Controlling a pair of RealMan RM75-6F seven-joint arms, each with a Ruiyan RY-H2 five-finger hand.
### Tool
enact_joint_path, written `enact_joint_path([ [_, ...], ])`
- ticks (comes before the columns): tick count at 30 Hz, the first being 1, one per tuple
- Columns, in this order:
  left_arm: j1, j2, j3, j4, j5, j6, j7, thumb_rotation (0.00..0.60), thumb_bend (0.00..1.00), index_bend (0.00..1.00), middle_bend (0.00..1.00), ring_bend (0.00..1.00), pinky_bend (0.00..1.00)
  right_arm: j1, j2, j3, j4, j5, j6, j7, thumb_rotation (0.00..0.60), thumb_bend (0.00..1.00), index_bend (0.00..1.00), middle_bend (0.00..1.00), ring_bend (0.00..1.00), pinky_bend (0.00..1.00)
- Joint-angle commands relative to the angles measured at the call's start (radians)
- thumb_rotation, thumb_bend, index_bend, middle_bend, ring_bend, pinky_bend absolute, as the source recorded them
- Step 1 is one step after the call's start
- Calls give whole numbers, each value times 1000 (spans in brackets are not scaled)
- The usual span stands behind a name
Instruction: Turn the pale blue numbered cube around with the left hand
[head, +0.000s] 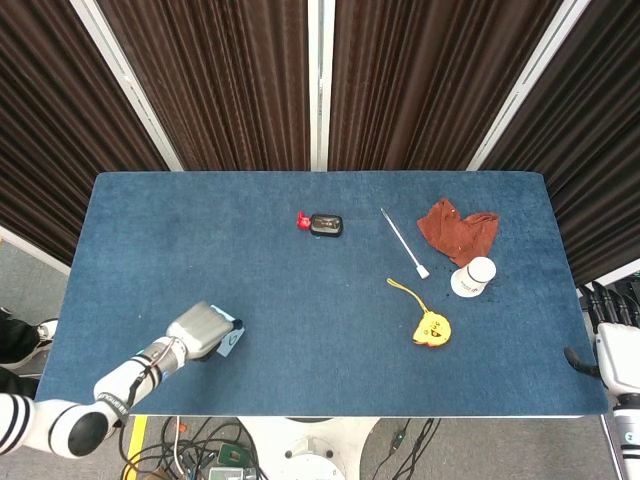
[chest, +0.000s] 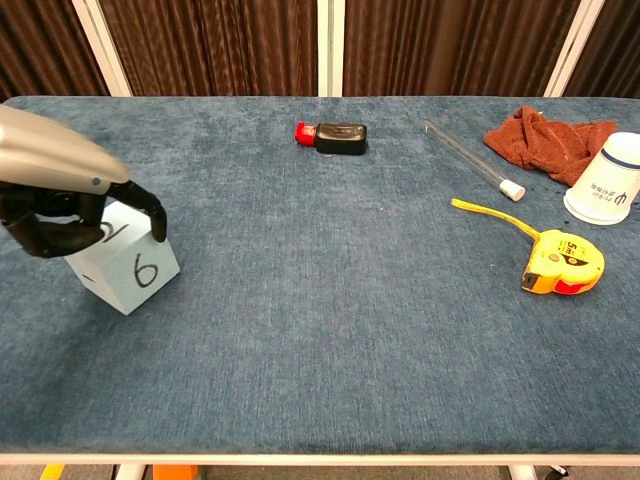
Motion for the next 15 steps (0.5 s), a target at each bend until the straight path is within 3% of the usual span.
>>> enact_joint_path([
  [1, -24, -16, -2, 28, -30, -18, 1, 600, 633, 191, 843, 902, 877, 0, 0, -1, 3, 2, -3, 2, 600, 176, 0, 0, 0, 0],
  [15, -96, -33, 28, 90, -122, -50, -11, 600, 635, 191, 844, 903, 877, 3, 0, -1, 4, 7, -10, 4, 600, 176, 0, 0, 0, 0],
])
